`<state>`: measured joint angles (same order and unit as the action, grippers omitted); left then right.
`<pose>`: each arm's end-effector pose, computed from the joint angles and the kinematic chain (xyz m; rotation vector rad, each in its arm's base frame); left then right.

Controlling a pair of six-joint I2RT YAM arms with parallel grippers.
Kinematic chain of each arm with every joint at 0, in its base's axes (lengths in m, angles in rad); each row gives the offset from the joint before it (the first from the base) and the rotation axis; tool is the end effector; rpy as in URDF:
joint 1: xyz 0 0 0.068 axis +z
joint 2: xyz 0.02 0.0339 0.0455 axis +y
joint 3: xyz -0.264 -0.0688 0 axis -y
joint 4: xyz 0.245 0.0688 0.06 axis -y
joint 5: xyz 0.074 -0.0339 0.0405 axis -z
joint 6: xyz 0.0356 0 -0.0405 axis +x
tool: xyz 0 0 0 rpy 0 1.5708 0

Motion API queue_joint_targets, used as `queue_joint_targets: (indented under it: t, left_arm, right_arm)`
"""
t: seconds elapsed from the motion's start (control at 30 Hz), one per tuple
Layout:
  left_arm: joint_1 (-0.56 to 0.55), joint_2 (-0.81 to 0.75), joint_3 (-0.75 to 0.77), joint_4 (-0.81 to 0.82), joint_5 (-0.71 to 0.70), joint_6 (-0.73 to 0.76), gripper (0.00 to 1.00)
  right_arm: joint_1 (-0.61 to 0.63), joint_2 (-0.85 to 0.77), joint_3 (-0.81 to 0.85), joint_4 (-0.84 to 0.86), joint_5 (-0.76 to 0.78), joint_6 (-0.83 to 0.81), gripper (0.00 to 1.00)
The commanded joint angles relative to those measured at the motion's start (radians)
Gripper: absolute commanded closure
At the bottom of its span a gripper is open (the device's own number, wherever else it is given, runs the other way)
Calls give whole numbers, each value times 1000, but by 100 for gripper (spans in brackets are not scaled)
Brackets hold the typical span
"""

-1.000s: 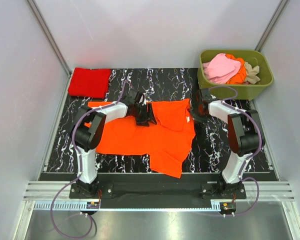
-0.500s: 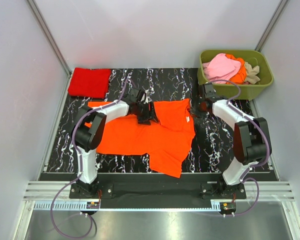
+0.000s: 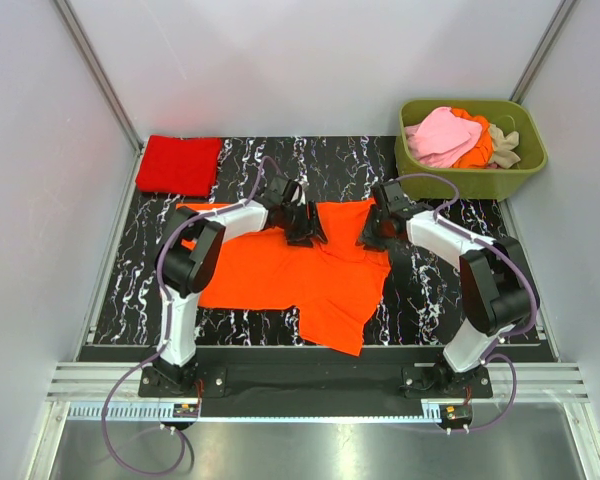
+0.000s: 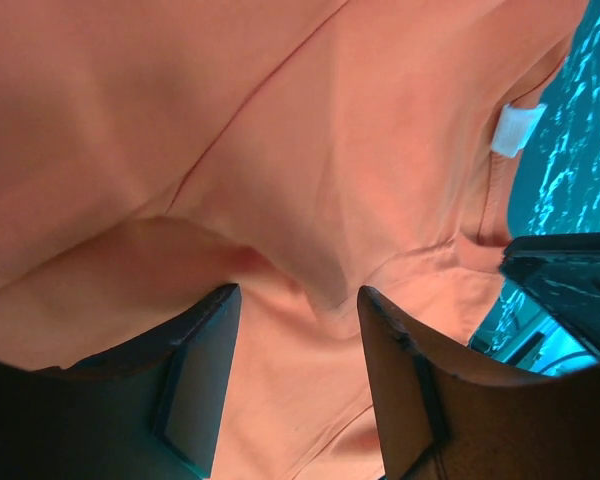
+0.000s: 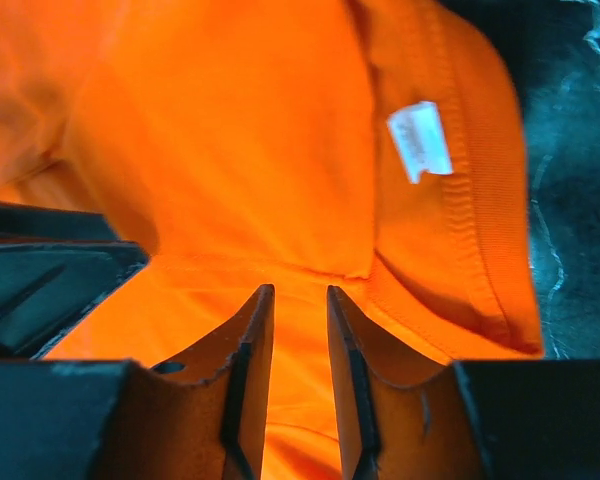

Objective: Fold and stack the t-shirts
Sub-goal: Fold the tshirt

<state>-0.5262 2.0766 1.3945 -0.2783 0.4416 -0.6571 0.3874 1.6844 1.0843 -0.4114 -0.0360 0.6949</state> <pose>0.3701 -0.2325 0.1496 0.0140 2.7155 -0.9806 0.3182 0.1312 0.1941 0.3919 2.6181 0.4324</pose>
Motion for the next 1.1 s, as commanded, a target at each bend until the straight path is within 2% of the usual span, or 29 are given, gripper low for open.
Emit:
queue_joint_targets:
  t: [0.0,0.3,0.53,0.97,1.07]
  left_arm:
    - [0,23,38,60,23,-16,44]
    - [-14,19,43,83,43,-33,50]
    - [-20,2,54,56,29,-36,46]
    - [-32,-16,72,19,19,-27,47]
    - [-35,-13,72,14,19,-22,49]
  right_arm:
    - [14,-20,-26,28,77,67,64]
    - [33,-32,-81,39,127,109,62]
    - [33,-12,-84,66,122,109,62]
    - [34,37,-81,74,119,123,62]
    - [36,40,-78,74,119,123,64]
